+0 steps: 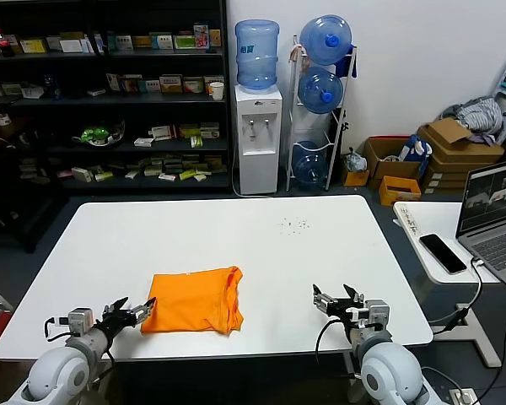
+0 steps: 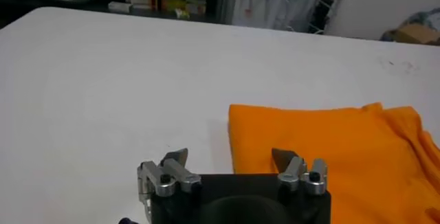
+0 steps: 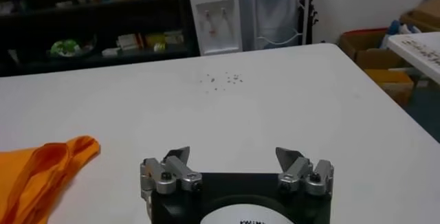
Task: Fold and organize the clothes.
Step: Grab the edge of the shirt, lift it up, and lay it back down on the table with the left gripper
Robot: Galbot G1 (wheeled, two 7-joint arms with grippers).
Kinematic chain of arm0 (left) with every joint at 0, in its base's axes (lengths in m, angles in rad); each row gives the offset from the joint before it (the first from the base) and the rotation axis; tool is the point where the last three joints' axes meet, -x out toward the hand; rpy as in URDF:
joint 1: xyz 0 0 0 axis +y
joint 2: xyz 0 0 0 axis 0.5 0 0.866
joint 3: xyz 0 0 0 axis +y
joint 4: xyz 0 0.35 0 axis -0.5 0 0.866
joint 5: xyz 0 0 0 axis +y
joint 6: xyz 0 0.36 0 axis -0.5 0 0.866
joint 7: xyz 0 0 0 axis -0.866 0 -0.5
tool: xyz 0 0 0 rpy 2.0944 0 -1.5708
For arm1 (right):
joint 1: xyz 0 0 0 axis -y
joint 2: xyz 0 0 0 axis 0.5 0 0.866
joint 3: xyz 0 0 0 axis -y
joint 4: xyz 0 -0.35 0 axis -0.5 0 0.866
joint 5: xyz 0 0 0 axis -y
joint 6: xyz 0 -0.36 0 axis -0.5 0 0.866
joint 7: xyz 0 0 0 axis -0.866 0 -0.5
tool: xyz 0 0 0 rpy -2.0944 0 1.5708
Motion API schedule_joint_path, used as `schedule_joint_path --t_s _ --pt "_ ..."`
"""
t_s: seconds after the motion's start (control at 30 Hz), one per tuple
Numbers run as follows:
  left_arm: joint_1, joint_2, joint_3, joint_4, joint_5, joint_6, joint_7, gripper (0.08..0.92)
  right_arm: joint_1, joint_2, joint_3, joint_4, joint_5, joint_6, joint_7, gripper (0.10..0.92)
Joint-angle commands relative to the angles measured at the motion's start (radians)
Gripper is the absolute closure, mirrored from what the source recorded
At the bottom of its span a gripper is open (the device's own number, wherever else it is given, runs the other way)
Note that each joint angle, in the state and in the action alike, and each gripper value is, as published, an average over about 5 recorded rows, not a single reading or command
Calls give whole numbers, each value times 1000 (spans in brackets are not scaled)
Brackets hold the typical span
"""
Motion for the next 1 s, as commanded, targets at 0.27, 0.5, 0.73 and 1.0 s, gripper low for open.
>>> schedule_joint_path --t_s 0.27,0.5,0.73,1.0 --pt "-52 -41 87 82 51 -45 18 229 -4 -1 7 -4 2 3 -1 203" --pt "-43 -49 79 59 63 -78 7 432 -3 1 4 -11 1 4 -1 203" --pt "-15 -53 56 -23 80 -102 -19 632 1 5 0 -14 0 5 1 203" --pt "20 -46 30 -168 114 -87 -84 865 8 6 -3 -19 1 7 1 203"
